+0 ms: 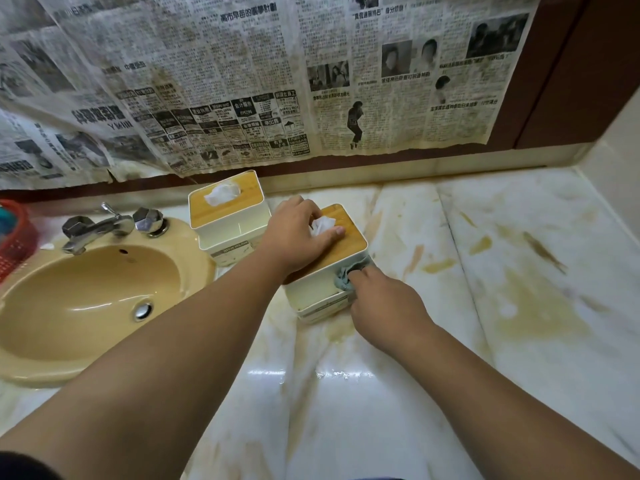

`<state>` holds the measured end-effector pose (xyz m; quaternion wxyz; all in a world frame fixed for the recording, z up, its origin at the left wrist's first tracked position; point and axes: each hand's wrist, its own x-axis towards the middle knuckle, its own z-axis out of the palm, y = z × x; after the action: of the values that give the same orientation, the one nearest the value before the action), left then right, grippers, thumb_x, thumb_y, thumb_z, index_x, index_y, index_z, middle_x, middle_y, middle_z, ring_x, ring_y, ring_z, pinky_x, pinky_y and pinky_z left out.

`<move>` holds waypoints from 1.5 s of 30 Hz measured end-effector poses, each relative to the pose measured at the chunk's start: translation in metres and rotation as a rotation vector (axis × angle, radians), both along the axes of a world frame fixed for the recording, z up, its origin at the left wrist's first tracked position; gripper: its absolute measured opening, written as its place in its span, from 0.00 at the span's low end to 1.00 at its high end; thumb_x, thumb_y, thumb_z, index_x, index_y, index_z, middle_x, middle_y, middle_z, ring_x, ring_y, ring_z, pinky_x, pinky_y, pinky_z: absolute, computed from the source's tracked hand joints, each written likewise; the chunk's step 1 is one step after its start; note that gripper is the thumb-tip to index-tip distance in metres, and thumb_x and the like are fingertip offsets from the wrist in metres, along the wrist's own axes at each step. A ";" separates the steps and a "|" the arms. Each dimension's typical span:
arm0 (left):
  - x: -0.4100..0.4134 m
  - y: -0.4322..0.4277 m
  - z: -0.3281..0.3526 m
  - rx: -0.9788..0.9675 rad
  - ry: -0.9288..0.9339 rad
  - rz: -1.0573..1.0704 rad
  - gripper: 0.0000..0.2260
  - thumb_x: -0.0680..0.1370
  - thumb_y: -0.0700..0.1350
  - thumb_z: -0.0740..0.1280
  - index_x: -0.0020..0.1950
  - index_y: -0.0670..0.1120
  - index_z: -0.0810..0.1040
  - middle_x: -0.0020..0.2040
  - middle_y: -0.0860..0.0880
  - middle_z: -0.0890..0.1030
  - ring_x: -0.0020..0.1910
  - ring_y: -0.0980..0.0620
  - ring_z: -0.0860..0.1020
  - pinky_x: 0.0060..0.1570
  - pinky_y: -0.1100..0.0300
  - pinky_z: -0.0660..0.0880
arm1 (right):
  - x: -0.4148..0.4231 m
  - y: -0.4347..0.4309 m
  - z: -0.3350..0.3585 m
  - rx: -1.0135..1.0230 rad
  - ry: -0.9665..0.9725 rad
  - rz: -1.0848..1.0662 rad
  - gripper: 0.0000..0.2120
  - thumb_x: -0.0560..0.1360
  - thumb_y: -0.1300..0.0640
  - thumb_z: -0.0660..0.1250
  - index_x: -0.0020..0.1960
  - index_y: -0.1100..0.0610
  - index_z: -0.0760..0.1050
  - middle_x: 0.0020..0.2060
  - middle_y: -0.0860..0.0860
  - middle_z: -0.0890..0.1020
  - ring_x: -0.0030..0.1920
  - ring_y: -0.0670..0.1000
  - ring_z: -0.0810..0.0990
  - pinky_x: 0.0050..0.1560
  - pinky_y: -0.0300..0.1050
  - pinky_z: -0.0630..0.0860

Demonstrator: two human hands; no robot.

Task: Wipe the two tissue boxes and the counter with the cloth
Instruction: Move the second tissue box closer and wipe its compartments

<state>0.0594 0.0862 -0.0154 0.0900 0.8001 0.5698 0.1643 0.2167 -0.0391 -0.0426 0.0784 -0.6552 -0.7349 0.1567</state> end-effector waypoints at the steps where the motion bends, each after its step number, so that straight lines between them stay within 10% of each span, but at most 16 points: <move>1: 0.000 0.001 -0.001 0.010 -0.014 0.001 0.24 0.73 0.68 0.67 0.52 0.49 0.79 0.46 0.52 0.75 0.49 0.52 0.72 0.49 0.55 0.72 | 0.002 0.000 -0.002 0.020 0.025 -0.010 0.14 0.79 0.57 0.58 0.63 0.50 0.71 0.58 0.50 0.75 0.49 0.57 0.80 0.39 0.46 0.70; 7: -0.002 0.000 -0.008 0.055 -0.080 0.015 0.19 0.73 0.65 0.69 0.49 0.50 0.79 0.44 0.53 0.74 0.45 0.54 0.72 0.43 0.59 0.69 | 0.011 -0.021 -0.011 0.371 0.257 -0.026 0.14 0.76 0.57 0.63 0.59 0.53 0.78 0.55 0.48 0.77 0.38 0.53 0.81 0.31 0.45 0.76; 24: -0.002 -0.001 -0.013 0.118 -0.119 0.012 0.16 0.75 0.60 0.69 0.48 0.47 0.80 0.44 0.52 0.73 0.45 0.52 0.72 0.45 0.59 0.68 | -0.005 -0.008 0.017 -0.116 -0.070 0.136 0.16 0.84 0.45 0.53 0.64 0.51 0.73 0.61 0.51 0.72 0.55 0.55 0.78 0.42 0.47 0.74; 45: -0.006 0.004 -0.019 0.121 -0.165 -0.001 0.14 0.77 0.58 0.67 0.50 0.48 0.80 0.44 0.53 0.72 0.45 0.54 0.69 0.44 0.62 0.62 | -0.003 -0.003 0.042 -0.166 -0.109 0.109 0.27 0.81 0.35 0.49 0.72 0.51 0.63 0.67 0.47 0.69 0.53 0.50 0.80 0.44 0.45 0.72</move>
<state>0.0530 0.0903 -0.0346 0.0881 0.7881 0.5491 0.2639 0.2136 -0.0418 -0.0007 -0.0250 -0.6261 -0.7570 0.1850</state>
